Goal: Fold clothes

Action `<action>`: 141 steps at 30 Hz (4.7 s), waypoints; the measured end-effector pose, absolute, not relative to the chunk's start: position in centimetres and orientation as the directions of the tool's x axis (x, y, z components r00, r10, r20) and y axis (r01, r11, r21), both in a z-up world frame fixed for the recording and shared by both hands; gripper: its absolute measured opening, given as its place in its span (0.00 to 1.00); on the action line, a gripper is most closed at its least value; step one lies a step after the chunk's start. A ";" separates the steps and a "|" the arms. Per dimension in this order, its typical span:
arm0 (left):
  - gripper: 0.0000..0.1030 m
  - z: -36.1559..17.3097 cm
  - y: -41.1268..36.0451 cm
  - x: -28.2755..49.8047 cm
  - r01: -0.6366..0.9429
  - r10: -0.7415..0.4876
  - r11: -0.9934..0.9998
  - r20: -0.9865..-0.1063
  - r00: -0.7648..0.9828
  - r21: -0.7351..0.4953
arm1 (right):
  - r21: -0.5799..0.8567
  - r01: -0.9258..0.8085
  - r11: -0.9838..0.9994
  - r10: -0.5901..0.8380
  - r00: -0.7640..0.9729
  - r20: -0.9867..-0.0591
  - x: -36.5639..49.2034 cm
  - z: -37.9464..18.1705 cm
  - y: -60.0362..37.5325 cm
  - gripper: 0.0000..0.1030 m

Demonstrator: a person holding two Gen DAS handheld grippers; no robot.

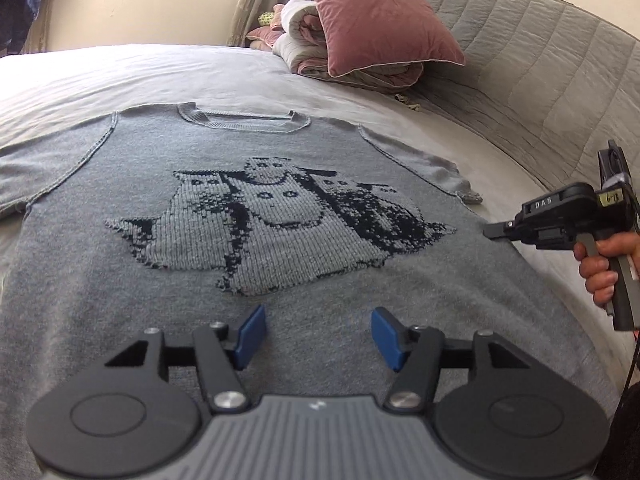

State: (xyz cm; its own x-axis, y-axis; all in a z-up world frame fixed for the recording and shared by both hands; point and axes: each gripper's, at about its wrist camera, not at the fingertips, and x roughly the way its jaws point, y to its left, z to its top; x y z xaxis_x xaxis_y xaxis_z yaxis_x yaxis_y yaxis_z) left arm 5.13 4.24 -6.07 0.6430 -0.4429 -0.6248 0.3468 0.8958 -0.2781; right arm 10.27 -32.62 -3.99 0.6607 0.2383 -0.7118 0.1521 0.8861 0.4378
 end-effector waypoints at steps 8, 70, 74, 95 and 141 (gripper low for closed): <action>0.65 -4.5 2.1 7.3 0.371 -0.401 0.908 -0.668 0.627 -0.197 | 0.568 0.200 0.798 0.276 0.717 -0.640 10.7 -3.0 -35.9 0.17; 0.05 -4.3 -10.6 25.0 0.069 -0.401 0.859 -0.582 0.707 -0.507 | 0.692 0.105 0.714 0.430 0.714 -0.552 12.8 -2.5 -37.6 0.40; 0.05 -5.3 -7.4 23.8 0.044 -0.389 0.842 -0.549 0.740 -0.538 | 0.638 -0.025 0.770 0.493 0.657 -0.570 13.2 -2.3 -34.2 0.40; 0.01 -5.3 -5.9 26.8 0.043 -0.289 0.895 -0.504 0.814 -0.444 | 0.478 -0.205 0.854 0.493 0.612 -0.618 13.6 -3.5 -28.4 0.40; 0.17 -6.3 -7.1 12.6 0.160 -0.596 0.772 -0.614 0.518 -0.615 | 0.278 -0.574 0.770 0.557 0.391 -0.733 -0.8 -2.1 -26.8 0.38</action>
State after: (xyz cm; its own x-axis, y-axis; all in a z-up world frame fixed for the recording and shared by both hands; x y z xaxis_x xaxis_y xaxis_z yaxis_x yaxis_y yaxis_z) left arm 12.65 -7.13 -6.29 0.5176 -0.5958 -0.6141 0.1601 0.7725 -0.6145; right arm -0.82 -26.81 -2.07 0.3911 0.5566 -0.7329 -0.5741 0.7700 0.2784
